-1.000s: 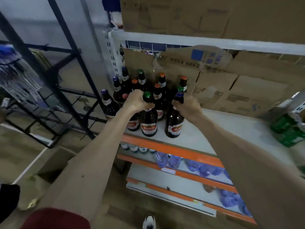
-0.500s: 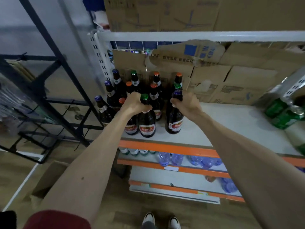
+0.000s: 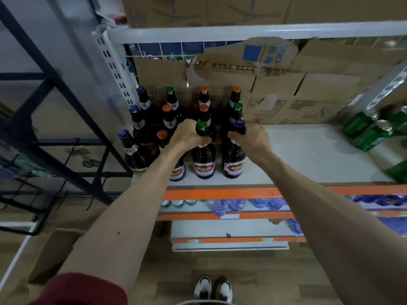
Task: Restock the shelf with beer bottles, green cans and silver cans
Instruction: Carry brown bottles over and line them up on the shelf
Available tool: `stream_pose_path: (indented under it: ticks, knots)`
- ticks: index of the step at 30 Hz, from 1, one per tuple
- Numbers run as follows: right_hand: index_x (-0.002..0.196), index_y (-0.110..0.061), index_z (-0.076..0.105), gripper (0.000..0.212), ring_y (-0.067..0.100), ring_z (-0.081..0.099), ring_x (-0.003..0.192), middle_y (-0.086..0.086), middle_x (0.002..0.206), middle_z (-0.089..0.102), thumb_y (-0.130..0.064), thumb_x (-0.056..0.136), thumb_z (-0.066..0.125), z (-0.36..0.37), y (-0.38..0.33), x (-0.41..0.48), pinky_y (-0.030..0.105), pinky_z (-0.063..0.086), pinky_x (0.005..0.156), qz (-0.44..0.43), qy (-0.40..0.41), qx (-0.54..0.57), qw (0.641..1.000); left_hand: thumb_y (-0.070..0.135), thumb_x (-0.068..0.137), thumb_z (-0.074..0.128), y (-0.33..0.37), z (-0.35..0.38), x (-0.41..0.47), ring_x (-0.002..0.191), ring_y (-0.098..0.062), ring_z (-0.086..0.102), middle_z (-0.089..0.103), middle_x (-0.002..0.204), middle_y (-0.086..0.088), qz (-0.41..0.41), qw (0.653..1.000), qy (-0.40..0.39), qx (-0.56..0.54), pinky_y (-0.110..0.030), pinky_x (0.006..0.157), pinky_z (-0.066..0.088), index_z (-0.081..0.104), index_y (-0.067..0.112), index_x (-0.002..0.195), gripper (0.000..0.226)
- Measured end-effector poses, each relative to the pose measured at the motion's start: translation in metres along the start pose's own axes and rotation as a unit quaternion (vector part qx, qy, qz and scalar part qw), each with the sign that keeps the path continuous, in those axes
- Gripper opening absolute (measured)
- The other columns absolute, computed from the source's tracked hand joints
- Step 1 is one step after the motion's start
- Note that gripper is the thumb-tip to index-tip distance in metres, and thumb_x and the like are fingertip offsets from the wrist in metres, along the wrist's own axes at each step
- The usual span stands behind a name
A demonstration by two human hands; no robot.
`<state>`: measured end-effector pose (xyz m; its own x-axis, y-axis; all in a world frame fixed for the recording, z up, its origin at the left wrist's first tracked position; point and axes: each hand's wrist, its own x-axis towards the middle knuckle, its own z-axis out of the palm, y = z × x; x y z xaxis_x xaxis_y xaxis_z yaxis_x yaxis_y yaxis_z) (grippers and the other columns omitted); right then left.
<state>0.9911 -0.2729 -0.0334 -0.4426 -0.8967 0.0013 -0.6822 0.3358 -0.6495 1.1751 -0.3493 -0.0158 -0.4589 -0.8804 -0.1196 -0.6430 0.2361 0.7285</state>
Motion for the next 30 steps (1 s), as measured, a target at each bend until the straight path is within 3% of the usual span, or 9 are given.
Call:
stream_pose_path:
  ticks: [3,7,12,20,25,30]
  knots:
    - [0.095,-0.011,0.064,0.03,0.032,0.062,0.083,0.011,0.086,0.067,-0.04,0.085,0.067,0.004,0.0,-0.003,0.034,0.044,0.066,0.011,0.01,0.007,1.0,0.012,0.074,0.077,-0.005,0.005,0.002,0.072,-0.018,0.067,0.072,0.075,-0.009,-0.001,1.0,0.003,-0.004,-0.03,0.068,0.049,0.07,0.003,0.071,0.012]
    - [0.098,-0.011,0.063,0.027,0.031,0.06,0.082,0.007,0.084,0.064,-0.036,0.087,0.066,0.009,-0.005,-0.008,0.033,0.038,0.064,0.001,0.01,0.008,1.0,0.013,0.073,0.078,-0.007,0.004,0.0,0.07,-0.016,0.066,0.072,0.074,-0.008,-0.009,1.0,0.005,-0.02,-0.025,0.064,0.046,0.07,0.007,0.07,0.011]
    - [0.11,-0.01,0.06,0.036,0.033,0.06,0.088,0.012,0.095,0.066,-0.036,0.087,0.067,0.011,-0.004,-0.01,0.033,0.04,0.068,-0.003,-0.003,0.005,1.0,0.018,0.068,0.079,-0.008,0.007,-0.005,0.075,-0.021,0.07,0.073,0.073,-0.007,0.005,1.0,-0.001,0.002,-0.035,0.071,0.053,0.071,0.009,0.067,0.013]
    - [0.119,-0.005,0.05,0.047,0.041,0.061,0.096,0.02,0.104,0.066,-0.042,0.092,0.062,0.011,0.0,-0.017,0.037,0.039,0.069,-0.017,0.006,-0.074,0.997,0.02,0.071,0.08,-0.011,0.012,-0.012,0.083,-0.015,0.069,0.073,0.081,0.0,0.003,1.0,0.01,-0.003,-0.032,0.08,0.053,0.071,0.017,0.077,0.011]
    - [0.121,-0.002,0.048,0.047,0.043,0.06,0.1,0.024,0.11,0.064,-0.039,0.094,0.06,0.01,-0.001,-0.019,0.04,0.041,0.073,-0.02,-0.004,-0.078,0.997,0.014,0.073,0.077,-0.008,0.01,-0.013,0.086,-0.016,0.068,0.073,0.087,-0.004,0.001,1.0,0.001,-0.012,-0.023,0.071,0.049,0.071,0.011,0.086,0.014]
    - [0.123,-0.003,0.047,0.048,0.043,0.059,0.1,0.024,0.108,0.063,-0.037,0.093,0.062,0.004,0.002,-0.018,0.042,0.046,0.077,-0.02,-0.039,-0.062,0.997,0.015,0.074,0.076,-0.007,0.011,-0.013,0.086,-0.017,0.068,0.073,0.088,-0.006,-0.004,1.0,0.003,-0.008,-0.024,0.072,0.049,0.071,0.01,0.086,0.014]
